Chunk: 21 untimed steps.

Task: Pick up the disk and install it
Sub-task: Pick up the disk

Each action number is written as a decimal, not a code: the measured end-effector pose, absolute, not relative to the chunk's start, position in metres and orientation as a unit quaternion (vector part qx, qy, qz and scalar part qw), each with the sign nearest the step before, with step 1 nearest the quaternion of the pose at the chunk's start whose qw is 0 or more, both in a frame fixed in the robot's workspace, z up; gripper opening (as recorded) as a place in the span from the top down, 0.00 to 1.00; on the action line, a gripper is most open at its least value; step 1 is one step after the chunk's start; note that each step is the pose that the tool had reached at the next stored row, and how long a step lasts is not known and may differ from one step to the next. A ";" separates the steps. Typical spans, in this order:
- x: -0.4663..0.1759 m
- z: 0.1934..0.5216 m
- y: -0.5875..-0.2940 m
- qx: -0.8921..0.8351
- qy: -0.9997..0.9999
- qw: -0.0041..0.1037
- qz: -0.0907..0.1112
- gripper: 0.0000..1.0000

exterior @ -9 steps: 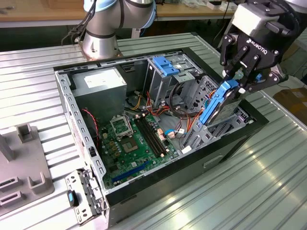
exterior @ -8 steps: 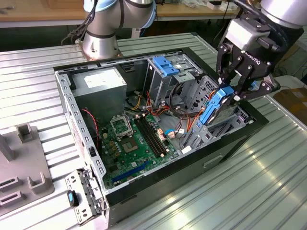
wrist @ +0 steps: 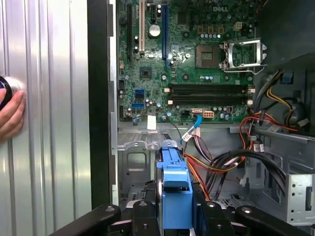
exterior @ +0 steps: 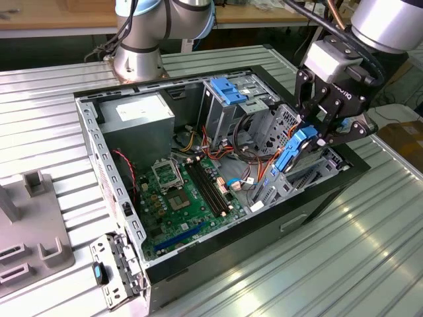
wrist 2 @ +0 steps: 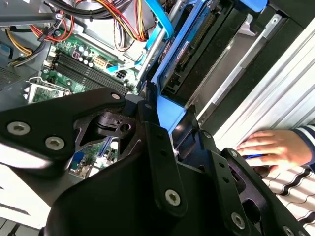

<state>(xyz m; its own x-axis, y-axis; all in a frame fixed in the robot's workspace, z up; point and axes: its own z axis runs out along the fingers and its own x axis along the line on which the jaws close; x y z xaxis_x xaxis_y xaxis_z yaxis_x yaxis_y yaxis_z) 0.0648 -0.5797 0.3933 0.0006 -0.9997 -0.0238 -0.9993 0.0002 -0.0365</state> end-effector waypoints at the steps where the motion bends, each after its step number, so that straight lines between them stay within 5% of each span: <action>1: 0.065 0.390 -0.580 -0.707 0.707 0.021 -0.005 0.63; 6: 0.065 0.387 -0.580 -0.707 0.707 0.021 -0.005 0.63; 11: 0.065 0.387 -0.580 -0.707 0.707 0.021 -0.005 0.42; 16: 0.065 0.387 -0.580 -0.707 0.707 0.021 -0.005 0.42; 19: 0.065 0.387 -0.580 -0.707 0.707 0.021 -0.005 0.63; 21: 0.065 0.387 -0.580 -0.707 0.707 0.021 -0.005 0.64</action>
<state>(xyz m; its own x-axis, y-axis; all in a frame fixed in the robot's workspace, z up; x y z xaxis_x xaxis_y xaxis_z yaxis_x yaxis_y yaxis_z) 0.0648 -0.5796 0.3867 0.0007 -0.9997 -0.0233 -0.9993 0.0002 -0.0365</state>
